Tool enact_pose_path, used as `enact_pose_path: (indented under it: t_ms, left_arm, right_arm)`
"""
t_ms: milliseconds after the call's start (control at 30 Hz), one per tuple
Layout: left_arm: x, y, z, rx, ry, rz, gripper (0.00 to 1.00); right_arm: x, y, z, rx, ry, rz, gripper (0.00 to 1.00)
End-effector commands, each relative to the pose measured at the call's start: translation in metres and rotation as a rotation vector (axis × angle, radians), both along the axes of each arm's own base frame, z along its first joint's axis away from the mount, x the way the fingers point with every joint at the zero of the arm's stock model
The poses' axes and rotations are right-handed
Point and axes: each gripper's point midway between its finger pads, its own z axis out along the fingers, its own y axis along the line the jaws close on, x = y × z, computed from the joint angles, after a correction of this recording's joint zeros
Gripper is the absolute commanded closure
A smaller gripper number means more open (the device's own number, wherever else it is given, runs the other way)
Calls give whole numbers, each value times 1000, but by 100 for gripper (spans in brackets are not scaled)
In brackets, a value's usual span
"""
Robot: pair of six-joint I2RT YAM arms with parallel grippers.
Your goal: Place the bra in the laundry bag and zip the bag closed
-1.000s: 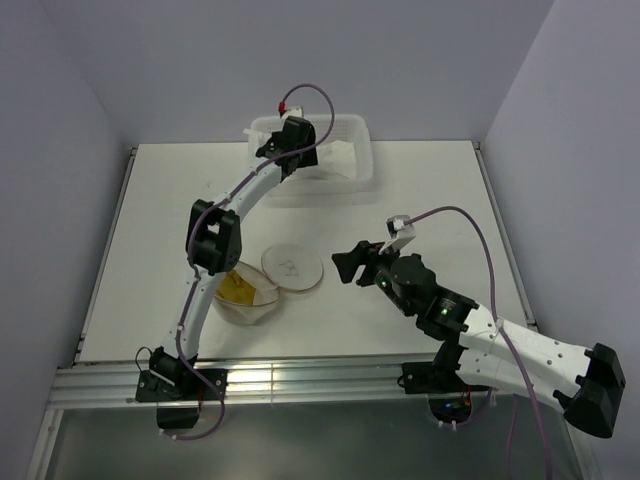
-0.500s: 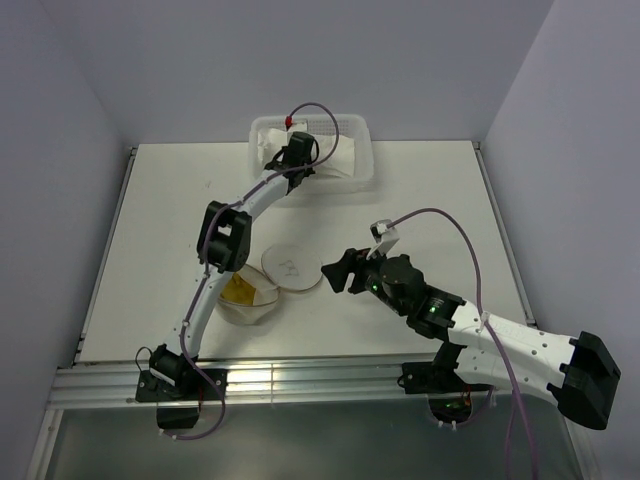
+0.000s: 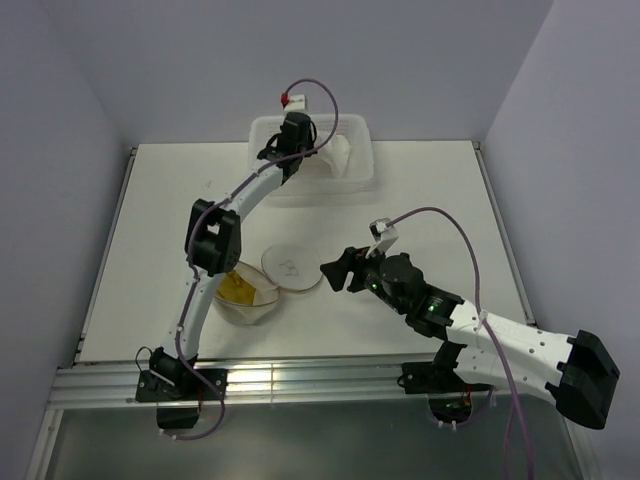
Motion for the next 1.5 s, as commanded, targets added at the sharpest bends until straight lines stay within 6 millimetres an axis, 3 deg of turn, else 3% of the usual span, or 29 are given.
enact_pose_path:
  t_ms: [0, 233, 267, 333, 367, 400, 433, 467, 500, 533, 600, 733, 867, 900, 933, 967, 1000, 1033, 1100, 1133, 1200, 1233, 1267, 1300, 1333, 1367, 1400, 1433, 1467]
  left_arm:
    - [-22, -21, 171, -158, -273, -88, 100]
    - [-81, -47, 252, -225, -362, -219, 100]
    - [-100, -56, 269, -225, -386, -251, 100]
    - [-127, -72, 279, -220, -393, -299, 100]
    - [-146, -71, 304, -244, -426, -321, 100]
    - [-159, -75, 311, -263, -432, -348, 100]
    - [-171, -82, 302, -266, -409, -378, 100]
    - [-198, -92, 317, -303, -421, -435, 100]
    - [-209, -98, 319, -317, -419, -462, 100]
    - [-228, -114, 305, -319, -384, -512, 100]
    - [-255, -128, 303, -345, -359, -589, 100]
    - [-299, -157, 266, -365, -277, -678, 100]
    - [-347, -184, 173, -353, -106, -794, 100]
    - [-353, -185, 158, -337, -76, -802, 94]
    - [-358, -181, 128, -299, -24, -795, 88]
    - [-366, -177, 125, -299, -20, -791, 79]
    - [-370, -172, 123, -301, -20, -787, 58]
    - [-371, -159, 106, -282, -1, -749, 49]
    - [-374, -141, 128, -310, -49, -716, 34]
    - [-373, -129, 126, -298, -53, -679, 32]
    - [-376, -109, 146, -314, -84, -635, 33]
    - [-378, -99, 140, -305, -77, -611, 34]
    - [-380, -85, 154, -330, -101, -573, 35]
    - [-383, -75, 141, -317, -82, -558, 37]
    - [-389, -64, 152, -353, -96, -543, 38]
    - [-391, -54, 149, -356, -91, -518, 39]
    - [-397, -44, 128, -339, -62, -503, 40]
    - [-403, -29, 141, -387, -88, -483, 41]
    - [-408, -21, 137, -400, -87, -474, 43]
  right_arm:
    - [4, -5, 19, 42, -55, -23, 26]
    - [7, -22, 41, 70, -98, -95, 26]
    - [7, -25, 49, 85, -111, -104, 26]
    - [6, -34, 67, 119, -139, -137, 26]
    - [6, -39, 80, 140, -162, -151, 26]
    - [3, -47, 94, 165, -188, -166, 26]
    - [2, -52, 103, 179, -204, -178, 26]
    - [2, -62, 117, 201, -231, -213, 26]
    - [-4, -73, 133, 244, -262, -231, 26]
    - [-6, -82, 142, 265, -281, -251, 26]
    - [-15, -108, 163, 325, -328, -307, 27]
    - [-28, -136, 174, 368, -352, -348, 30]
    - [-29, -147, 145, 327, -278, -399, 31]
    - [-30, -147, 133, 303, -255, -396, 31]
    - [-31, -146, 125, 296, -237, -392, 31]
    - [-30, -142, 108, 288, -204, -385, 32]
    - [-31, -140, 97, 277, -184, -375, 32]
    - [-30, -135, 77, 248, -152, -367, 32]
    - [-29, -131, 56, 227, -98, -373, 33]
    - [-27, -126, 44, 205, -76, -368, 33]
    - [-22, -120, 27, 142, -41, -375, 33]
    - [-19, -119, 22, 113, -31, -381, 33]
    - [-16, -119, 21, 74, -35, -389, 34]
    - [-11, -116, 10, 9, -16, -392, 40]
    - [-8, -115, 12, -34, -25, -390, 44]
    - [-4, -112, -1, -112, 2, -386, 49]
    - [0, -110, 1, -136, 7, -388, 68]
    - [3, -109, -3, -176, 19, -383, 73]
    - [7, -104, -17, -239, 58, -363, 75]
